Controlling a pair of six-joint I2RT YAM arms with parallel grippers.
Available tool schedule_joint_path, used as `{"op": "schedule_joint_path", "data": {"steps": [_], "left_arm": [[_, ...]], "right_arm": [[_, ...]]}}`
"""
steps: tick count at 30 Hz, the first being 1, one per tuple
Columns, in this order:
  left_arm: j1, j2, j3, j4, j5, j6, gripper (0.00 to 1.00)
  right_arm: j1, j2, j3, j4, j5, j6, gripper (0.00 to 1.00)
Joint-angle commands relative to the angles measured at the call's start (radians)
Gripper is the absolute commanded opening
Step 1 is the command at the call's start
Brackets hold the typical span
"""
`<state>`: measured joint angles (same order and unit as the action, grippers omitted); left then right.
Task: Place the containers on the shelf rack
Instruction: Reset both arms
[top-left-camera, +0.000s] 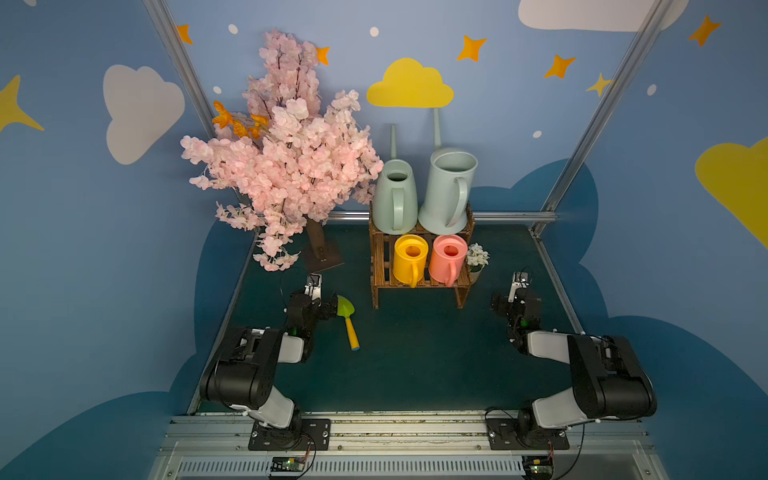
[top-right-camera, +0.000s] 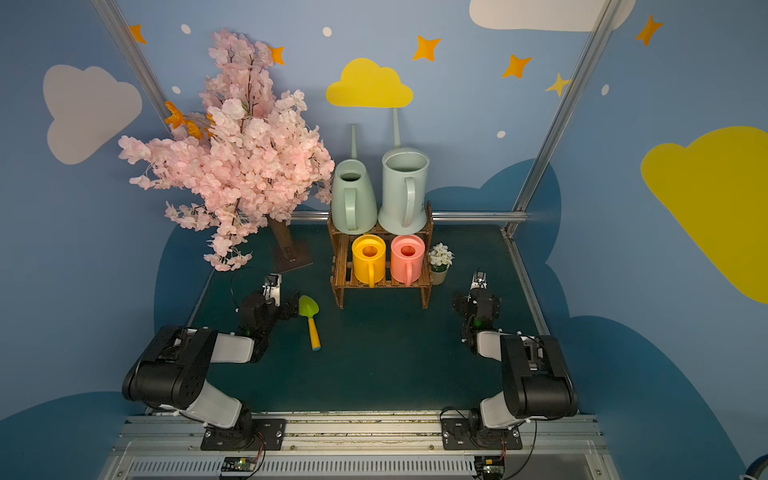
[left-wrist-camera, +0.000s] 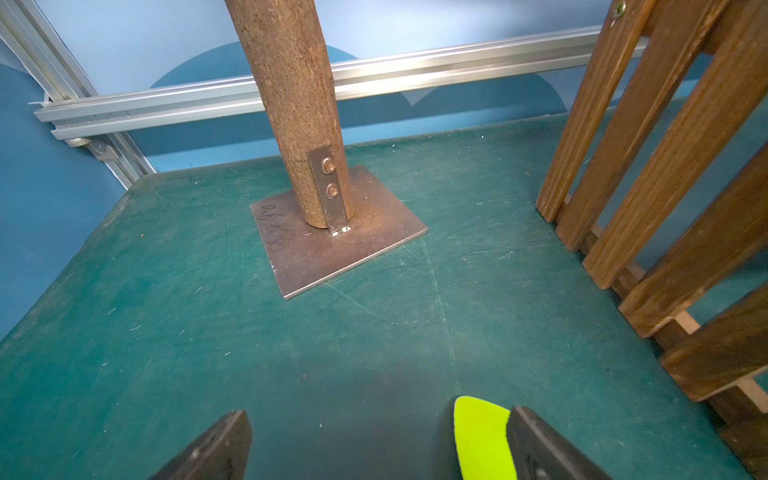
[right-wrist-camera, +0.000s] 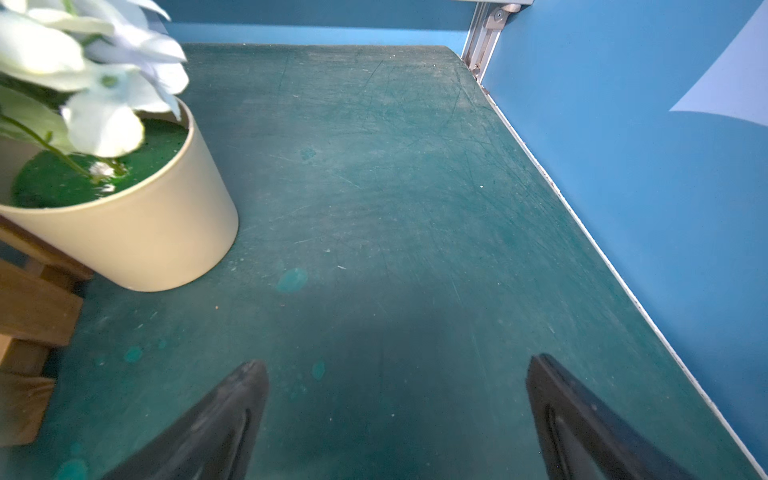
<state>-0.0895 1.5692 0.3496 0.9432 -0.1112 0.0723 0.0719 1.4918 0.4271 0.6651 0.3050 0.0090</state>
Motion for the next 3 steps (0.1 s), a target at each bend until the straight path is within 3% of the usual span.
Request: {"op": "schedule_joint_path", "data": {"steps": [1,3], "left_arm": [[-0.003,0.009,0.01,0.019,0.002,0.011,1.0],[-0.002,0.005,0.004,0.023,0.002,0.011,1.0]], "right_arm": [[0.004,-0.018,0.014,-0.007,-0.007,-0.009,0.98],[0.004,-0.018,0.014,-0.006,-0.007,-0.01,0.98]]}}
